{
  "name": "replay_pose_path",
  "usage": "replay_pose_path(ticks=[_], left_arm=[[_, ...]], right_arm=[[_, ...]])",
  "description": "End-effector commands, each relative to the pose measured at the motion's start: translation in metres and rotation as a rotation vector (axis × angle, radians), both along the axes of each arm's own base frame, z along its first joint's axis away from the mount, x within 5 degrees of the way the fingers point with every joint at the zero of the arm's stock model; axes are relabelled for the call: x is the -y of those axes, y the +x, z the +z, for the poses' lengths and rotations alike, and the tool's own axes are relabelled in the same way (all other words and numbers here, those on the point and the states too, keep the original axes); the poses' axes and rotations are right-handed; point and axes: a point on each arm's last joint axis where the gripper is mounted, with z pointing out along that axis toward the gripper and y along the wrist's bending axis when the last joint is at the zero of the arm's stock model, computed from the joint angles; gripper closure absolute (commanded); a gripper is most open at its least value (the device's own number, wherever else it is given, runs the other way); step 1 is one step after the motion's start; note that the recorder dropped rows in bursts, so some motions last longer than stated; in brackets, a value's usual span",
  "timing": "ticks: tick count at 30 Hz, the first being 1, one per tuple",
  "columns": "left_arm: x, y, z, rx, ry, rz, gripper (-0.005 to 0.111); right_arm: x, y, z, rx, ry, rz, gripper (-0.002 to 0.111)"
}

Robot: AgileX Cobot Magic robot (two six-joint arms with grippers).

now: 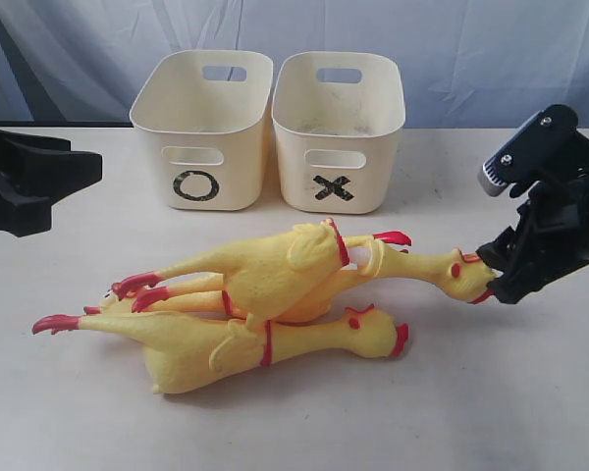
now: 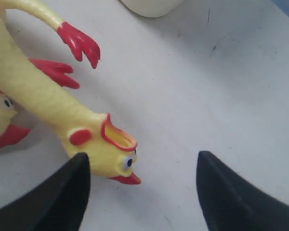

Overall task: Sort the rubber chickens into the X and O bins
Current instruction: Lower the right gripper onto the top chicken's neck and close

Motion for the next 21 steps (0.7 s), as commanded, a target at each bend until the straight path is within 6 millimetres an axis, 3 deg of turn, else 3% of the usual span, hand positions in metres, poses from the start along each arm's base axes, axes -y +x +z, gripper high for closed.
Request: replay_pose_path(ticks=[1, 8, 12, 21], left_arm=[[0.000, 0.001, 0.001, -0.003, -0.007, 0.004, 0.065], [0.000, 0.001, 0.001, -0.003, -0.007, 0.004, 0.065], [0.000, 0.001, 0.001, -0.003, -0.007, 0.004, 0.065], [0.000, 0.001, 0.001, -0.003, -0.007, 0.004, 0.065]], right_arm=[[-0.012, 0.004, -0.012, -0.029, -0.028, 0.064, 0.047], [-0.041, 0.003, -0.025, -0.024, -0.046, 0.175, 0.046], [-0.044, 0.003, -0.029, -0.029, -0.055, 0.189, 0.039], [-0.043, 0.008, -0.026, 0.052, -0.137, 0.257, 0.038]])
